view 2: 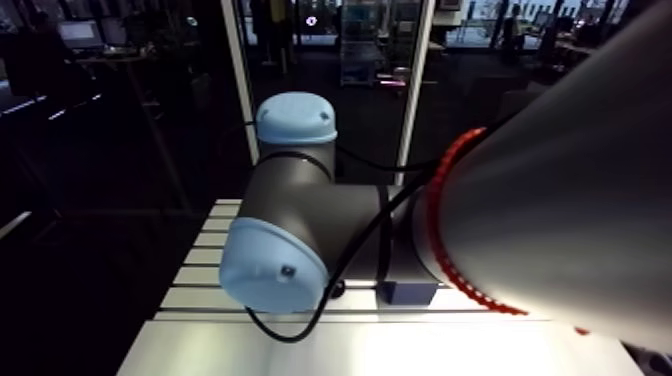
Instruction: Pick up the M10 bolt and insert it into the hex recess until seated.
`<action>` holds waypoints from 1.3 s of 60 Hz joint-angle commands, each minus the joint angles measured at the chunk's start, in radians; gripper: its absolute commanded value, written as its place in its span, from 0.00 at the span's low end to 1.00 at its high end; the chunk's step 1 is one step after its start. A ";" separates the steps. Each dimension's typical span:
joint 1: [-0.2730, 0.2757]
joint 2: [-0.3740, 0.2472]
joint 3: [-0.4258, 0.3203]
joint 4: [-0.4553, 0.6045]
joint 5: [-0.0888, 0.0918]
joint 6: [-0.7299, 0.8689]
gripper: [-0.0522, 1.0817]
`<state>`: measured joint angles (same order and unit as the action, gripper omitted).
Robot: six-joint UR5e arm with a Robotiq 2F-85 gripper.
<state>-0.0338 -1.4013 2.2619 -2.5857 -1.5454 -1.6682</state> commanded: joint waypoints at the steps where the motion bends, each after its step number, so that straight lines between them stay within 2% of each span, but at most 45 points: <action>1: 0.000 0.000 0.001 0.000 0.000 0.000 0.48; 29: 0.000 0.002 0.002 0.000 0.002 0.000 0.55; 36: 0.000 0.002 0.002 0.000 0.002 0.000 0.60; 78: 0.000 0.002 0.002 0.003 0.005 0.000 0.67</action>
<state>-0.0338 -1.3997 2.2635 -2.5840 -1.5416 -1.6682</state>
